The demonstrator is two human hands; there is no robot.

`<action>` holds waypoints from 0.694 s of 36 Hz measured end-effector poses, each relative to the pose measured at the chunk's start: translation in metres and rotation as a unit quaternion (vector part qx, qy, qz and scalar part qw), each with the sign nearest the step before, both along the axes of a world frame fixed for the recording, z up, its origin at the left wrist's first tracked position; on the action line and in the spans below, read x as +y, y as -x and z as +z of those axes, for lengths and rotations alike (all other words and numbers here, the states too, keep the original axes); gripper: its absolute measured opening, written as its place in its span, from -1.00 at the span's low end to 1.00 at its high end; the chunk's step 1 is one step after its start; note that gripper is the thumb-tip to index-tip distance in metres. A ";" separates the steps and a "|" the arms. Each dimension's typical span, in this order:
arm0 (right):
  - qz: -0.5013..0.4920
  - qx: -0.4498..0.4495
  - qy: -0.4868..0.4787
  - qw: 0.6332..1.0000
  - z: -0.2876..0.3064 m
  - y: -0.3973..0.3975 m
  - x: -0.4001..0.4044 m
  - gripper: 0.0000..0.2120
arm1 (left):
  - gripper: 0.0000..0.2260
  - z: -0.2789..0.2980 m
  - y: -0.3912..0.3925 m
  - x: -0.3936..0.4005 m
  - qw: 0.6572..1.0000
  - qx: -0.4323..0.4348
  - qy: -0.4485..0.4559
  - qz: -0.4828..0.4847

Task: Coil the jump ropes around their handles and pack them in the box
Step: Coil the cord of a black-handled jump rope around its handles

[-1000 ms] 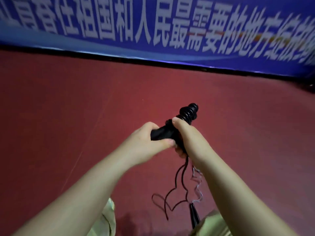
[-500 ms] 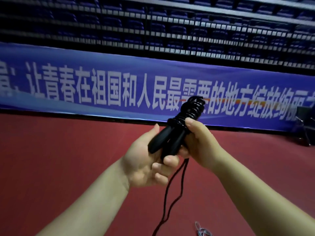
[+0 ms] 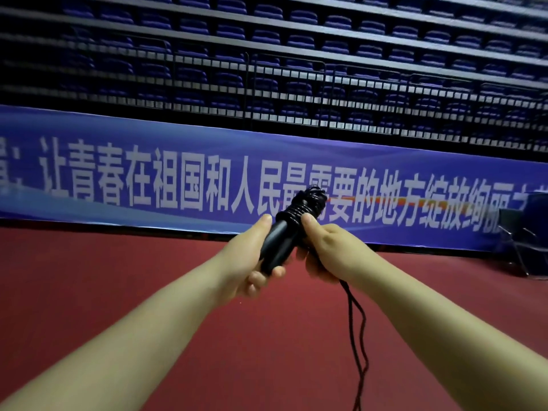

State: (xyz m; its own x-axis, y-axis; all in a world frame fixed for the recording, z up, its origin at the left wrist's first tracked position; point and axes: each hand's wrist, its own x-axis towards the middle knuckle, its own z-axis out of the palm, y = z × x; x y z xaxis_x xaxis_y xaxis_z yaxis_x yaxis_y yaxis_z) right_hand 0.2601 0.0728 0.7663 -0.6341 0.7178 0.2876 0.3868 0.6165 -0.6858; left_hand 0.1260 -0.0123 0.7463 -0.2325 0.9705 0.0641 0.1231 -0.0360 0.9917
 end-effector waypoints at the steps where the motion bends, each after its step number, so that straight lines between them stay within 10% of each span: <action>1: -0.012 -0.004 -0.005 1.000 0.001 -0.001 -0.001 -0.37 | -0.45 0.001 -0.002 0.001 1.000 0.014 -0.005 0.013; 8: -0.028 -0.017 -0.036 0.999 0.016 -0.008 -0.004 -0.56 | -0.34 0.014 -0.008 0.010 0.984 0.150 -0.046 0.090; 19: 0.028 0.002 0.090 0.996 0.009 -0.011 0.008 -0.30 | -0.42 0.013 -0.012 0.007 0.892 0.419 -0.045 0.166; 25: 0.063 0.094 0.134 0.985 -0.002 -0.011 0.006 -0.55 | -0.67 0.013 -0.020 -0.001 0.912 0.384 -0.039 0.136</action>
